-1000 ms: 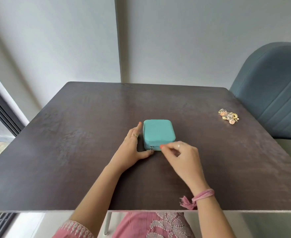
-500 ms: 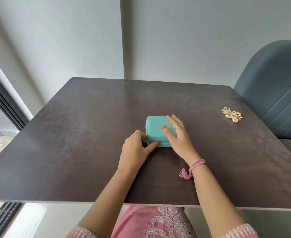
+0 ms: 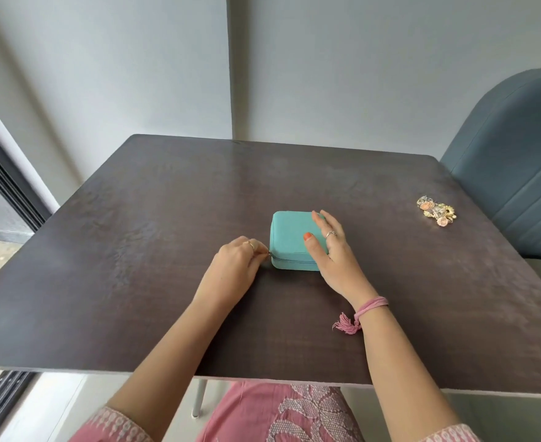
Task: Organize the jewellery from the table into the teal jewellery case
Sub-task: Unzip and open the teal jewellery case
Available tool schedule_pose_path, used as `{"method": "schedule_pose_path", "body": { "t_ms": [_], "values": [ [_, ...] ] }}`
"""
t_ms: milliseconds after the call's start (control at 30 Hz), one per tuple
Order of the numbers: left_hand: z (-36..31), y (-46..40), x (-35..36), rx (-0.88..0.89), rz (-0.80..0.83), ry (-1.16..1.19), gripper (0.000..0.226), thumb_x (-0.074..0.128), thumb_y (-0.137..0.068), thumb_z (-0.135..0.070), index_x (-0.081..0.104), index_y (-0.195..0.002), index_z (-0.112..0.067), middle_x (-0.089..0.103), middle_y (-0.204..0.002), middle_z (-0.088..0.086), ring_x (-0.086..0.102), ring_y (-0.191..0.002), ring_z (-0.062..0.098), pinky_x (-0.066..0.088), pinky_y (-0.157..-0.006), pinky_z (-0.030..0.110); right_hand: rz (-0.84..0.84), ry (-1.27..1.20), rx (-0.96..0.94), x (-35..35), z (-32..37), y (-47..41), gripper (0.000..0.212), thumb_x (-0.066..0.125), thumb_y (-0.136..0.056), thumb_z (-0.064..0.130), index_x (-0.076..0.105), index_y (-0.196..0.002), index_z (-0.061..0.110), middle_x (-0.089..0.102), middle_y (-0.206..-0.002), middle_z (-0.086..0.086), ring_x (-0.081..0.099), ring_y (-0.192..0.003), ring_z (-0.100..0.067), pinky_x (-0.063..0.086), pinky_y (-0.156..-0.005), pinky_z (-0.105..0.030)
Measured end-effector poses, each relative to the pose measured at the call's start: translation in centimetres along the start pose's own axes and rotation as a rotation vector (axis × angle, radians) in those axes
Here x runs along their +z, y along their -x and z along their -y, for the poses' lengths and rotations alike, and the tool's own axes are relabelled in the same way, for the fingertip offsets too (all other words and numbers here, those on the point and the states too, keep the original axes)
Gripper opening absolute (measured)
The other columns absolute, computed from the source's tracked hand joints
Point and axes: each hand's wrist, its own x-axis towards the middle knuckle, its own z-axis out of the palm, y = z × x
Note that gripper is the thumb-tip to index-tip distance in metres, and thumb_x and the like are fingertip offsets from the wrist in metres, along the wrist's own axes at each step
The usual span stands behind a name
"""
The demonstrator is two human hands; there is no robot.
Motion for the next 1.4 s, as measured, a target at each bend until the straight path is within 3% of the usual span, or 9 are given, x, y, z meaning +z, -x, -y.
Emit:
{"method": "schedule_pose_path", "body": {
  "t_ms": [400, 633, 767, 867, 967, 1100, 1233, 1300, 1400],
  "values": [
    [1.2, -8.6, 0.3, -0.029, 0.091, 0.019, 0.026, 0.056, -0.08, 0.004, 0.074, -0.097, -0.007, 0.074, -0.091, 0.006, 0.068, -0.087, 0.017, 0.05, -0.084, 0.024, 0.014, 0.001, 0.003, -0.1, 0.1, 0.0, 0.052, 0.04, -0.1, 0.034, 0.027, -0.148, 0.021, 0.016, -0.154, 0.007, 0.024, -0.132, 0.0, 0.016, -0.091, -0.002],
    [1.0, -10.2, 1.5, 0.028, 0.126, 0.016, 0.027, 0.056, -0.081, 0.007, 0.074, -0.097, -0.005, 0.072, -0.092, 0.01, 0.066, -0.082, 0.024, 0.053, -0.077, 0.032, 0.011, -0.005, 0.013, -0.1, 0.1, 0.1, 0.053, 0.04, -0.099, 0.036, 0.027, -0.148, 0.023, 0.016, -0.155, 0.006, 0.022, -0.139, -0.007, 0.019, -0.101, -0.014],
    [0.9, -9.9, 2.1, -0.014, 0.075, 0.09, 0.026, 0.059, -0.084, 0.0, 0.075, -0.1, -0.013, 0.073, -0.097, 0.005, 0.067, -0.088, 0.018, 0.054, -0.083, 0.03, 0.01, -0.007, 0.012, -0.2, 0.2, 0.1, 0.055, 0.042, -0.098, 0.037, 0.027, -0.148, 0.021, 0.017, -0.154, 0.006, 0.022, -0.139, -0.006, 0.02, -0.102, -0.015],
    [0.2, -9.4, 2.4, -0.101, -0.047, 0.184, 0.033, 0.062, -0.087, -0.009, 0.066, -0.119, -0.013, 0.067, -0.117, 0.004, 0.063, -0.106, 0.016, 0.046, -0.094, 0.022, 0.013, -0.049, 0.017, -0.2, 0.2, 0.2, 0.056, 0.045, -0.097, 0.038, 0.028, -0.148, 0.021, 0.018, -0.154, 0.008, 0.021, -0.138, -0.002, 0.021, -0.108, -0.018],
    [-0.3, -8.0, 2.0, -0.268, -0.16, 0.499, 0.042, 0.058, -0.091, -0.013, 0.052, -0.133, -0.013, 0.061, -0.127, 0.0, 0.059, -0.112, 0.008, 0.042, -0.097, 0.017, 0.053, -0.103, 0.041, -0.5, 0.1, 0.2, 0.056, 0.047, -0.097, 0.037, 0.027, -0.148, 0.026, 0.015, -0.154, 0.014, 0.018, -0.134, 0.005, 0.017, -0.102, -0.01],
    [0.3, -4.7, 0.9, -0.27, 0.119, 0.854, 0.075, 0.067, -0.087, -0.03, 0.026, -0.147, -0.014, 0.042, -0.145, -0.001, 0.043, -0.129, 0.004, 0.04, -0.1, 0.014, 0.134, -0.22, 0.074, -1.2, -0.5, 0.0, 0.061, 0.056, -0.094, 0.023, 0.028, -0.147, 0.031, 0.013, -0.154, 0.021, 0.015, -0.137, 0.008, 0.016, -0.113, -0.021],
    [1.5, -3.3, 0.8, -0.112, 0.426, 0.556, 0.14, 0.085, -0.048, -0.052, -0.003, -0.152, -0.019, 0.017, -0.157, -0.005, 0.017, -0.144, 0.008, 0.015, -0.119, 0.032, 0.24, -0.393, 0.103, -2.2, -0.9, -0.2, 0.075, 0.059, -0.076, 0.017, 0.033, -0.145, 0.033, 0.014, -0.155, 0.021, 0.012, -0.139, 0.012, 0.016, -0.114, -0.02],
    [1.3, -3.3, 1.0, -0.052, 0.466, 0.421, 0.145, 0.087, -0.049, -0.055, -0.009, -0.151, -0.019, 0.012, -0.16, -0.005, 0.007, -0.147, 0.013, 0.008, -0.121, 0.041, 0.303, -0.443, 0.092, -2.8, -1.4, -0.3, 0.079, 0.06, -0.071, 0.011, 0.035, -0.143, 0.035, 0.014, -0.156, 0.02, 0.012, -0.14, 0.01, 0.019, -0.114, -0.022],
    [0.9, -3.4, 1.2, -0.021, 0.424, 0.35, 0.132, 0.086, -0.061, -0.042, -0.007, -0.151, -0.015, 0.015, -0.159, -0.004, 0.011, -0.146, 0.01, 0.01, -0.121, 0.041, 0.391, -0.494, 0.055, -3.7, -2.2, -0.5, 0.08, 0.067, -0.073, -0.001, 0.039, -0.141, 0.031, 0.018, -0.155, 0.019, 0.02, -0.14, 0.006, 0.028, -0.113, -0.022]
  ]
}}
